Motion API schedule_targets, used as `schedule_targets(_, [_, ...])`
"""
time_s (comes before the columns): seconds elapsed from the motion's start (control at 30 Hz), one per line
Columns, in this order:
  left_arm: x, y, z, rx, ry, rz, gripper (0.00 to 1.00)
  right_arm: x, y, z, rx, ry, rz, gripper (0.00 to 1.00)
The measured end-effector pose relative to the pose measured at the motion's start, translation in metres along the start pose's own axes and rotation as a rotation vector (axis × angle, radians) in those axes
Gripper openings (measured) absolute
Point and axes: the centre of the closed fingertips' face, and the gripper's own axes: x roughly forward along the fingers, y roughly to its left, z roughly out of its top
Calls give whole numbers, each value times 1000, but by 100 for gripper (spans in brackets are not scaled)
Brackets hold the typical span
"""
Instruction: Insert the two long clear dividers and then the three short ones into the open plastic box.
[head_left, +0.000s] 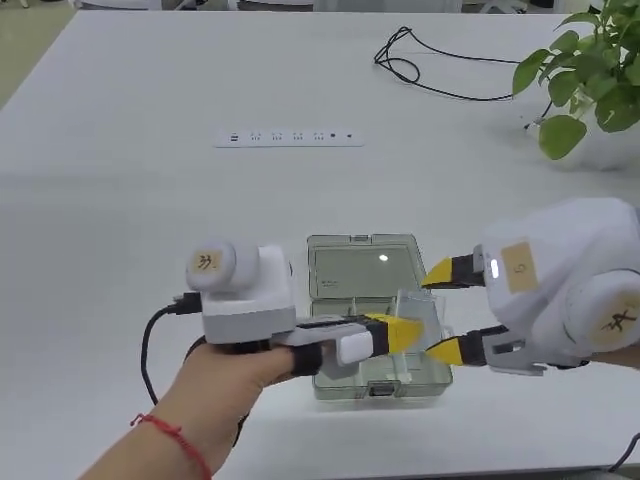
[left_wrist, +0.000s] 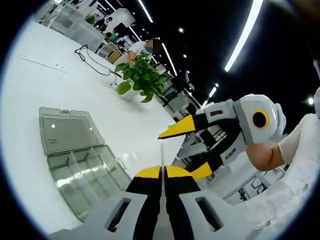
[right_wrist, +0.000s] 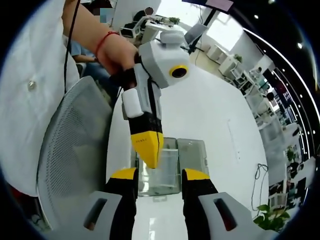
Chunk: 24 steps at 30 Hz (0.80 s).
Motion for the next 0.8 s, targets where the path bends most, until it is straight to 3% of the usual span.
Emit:
schedule_targets(0.1, [-2,-3,-6,145,31,-18,0,-6,-2,4,77,-53,37,33])
schedule_targets(0.23, [-4,-12,-11,277,48,-64,0,-11,-2,6,116,-91,100,27])
schedule_targets(0.33, [-6,-19,-14,398,55,-101,0,-13,8,11,147,-141,205,21])
schedule_targets(0.53, [-10,-30,-15,487,46,-155,0,-17,18,22,181,-180,316,15])
schedule_targets(0.8, [-15,-34,-15,517,39,-183,0,-19,31,28,177,-182,409,10])
